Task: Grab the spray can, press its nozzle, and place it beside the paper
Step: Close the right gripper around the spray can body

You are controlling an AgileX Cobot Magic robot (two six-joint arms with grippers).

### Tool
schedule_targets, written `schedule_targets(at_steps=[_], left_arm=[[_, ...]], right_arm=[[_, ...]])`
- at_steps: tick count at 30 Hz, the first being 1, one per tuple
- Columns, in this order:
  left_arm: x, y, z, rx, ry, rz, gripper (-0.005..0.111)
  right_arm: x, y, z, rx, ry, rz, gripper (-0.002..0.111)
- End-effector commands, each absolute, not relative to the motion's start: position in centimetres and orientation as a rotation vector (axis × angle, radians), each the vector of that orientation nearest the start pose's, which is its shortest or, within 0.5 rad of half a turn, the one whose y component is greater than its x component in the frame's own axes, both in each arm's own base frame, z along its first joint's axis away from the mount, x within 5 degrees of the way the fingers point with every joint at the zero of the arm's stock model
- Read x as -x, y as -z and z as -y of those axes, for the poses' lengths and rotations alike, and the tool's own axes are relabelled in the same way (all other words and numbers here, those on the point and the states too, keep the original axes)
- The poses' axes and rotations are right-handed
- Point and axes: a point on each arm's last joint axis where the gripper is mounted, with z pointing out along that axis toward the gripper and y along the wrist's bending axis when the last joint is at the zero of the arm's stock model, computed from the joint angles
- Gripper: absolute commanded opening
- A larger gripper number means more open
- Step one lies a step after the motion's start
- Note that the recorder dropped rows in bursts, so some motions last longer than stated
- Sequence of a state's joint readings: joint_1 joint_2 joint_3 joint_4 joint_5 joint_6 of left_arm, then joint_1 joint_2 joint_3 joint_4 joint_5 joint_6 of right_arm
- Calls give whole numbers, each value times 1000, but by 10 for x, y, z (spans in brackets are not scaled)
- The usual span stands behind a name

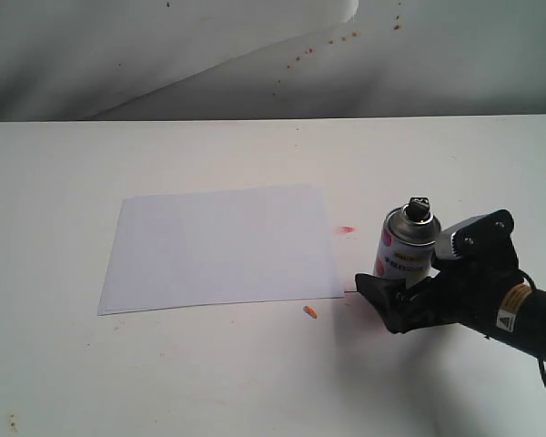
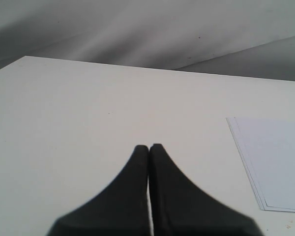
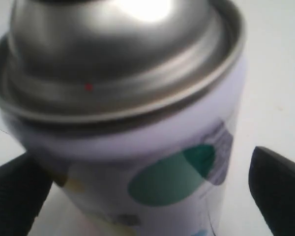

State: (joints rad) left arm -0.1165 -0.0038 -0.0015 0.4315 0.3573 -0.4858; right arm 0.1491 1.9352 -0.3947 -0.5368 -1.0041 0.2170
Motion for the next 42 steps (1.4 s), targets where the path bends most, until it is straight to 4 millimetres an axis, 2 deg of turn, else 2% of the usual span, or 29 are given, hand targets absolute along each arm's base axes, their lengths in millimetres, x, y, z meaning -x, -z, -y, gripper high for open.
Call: schedule_targets(at_steps=[1, 8, 16, 25, 26, 29, 36, 37, 42], left_arm=[[-54, -184, -7, 75, 18, -1806, 0], [-54, -184, -7, 75, 18, -1806, 0], [-54, -184, -7, 75, 18, -1806, 0], [-54, -184, -7, 75, 18, -1806, 0], [-54, -184, -7, 75, 18, -1806, 0], [-54, -184, -7, 75, 18, -1806, 0], [-54, -184, -7, 75, 18, -1806, 0], [-54, -184, -7, 75, 18, -1806, 0], [-54, -184, -7, 75, 18, -1806, 0]], right_arm=[[-251, -84, -79, 555, -501, -1976, 101], [-252, -85, -80, 563, -504, -1943, 92], [-265, -89, -86, 613, -531, -1922, 92], [-267, -90, -85, 599, -528, -1926, 89], [-267, -89, -85, 593, -524, -1929, 86], [-267, -87, -84, 595, -512, -1955, 67], [-266, -85, -83, 603, -499, -1984, 5], [-266, -86, -83, 597, -505, -1976, 0], [-267, -91, -85, 588, -529, -1919, 0]])
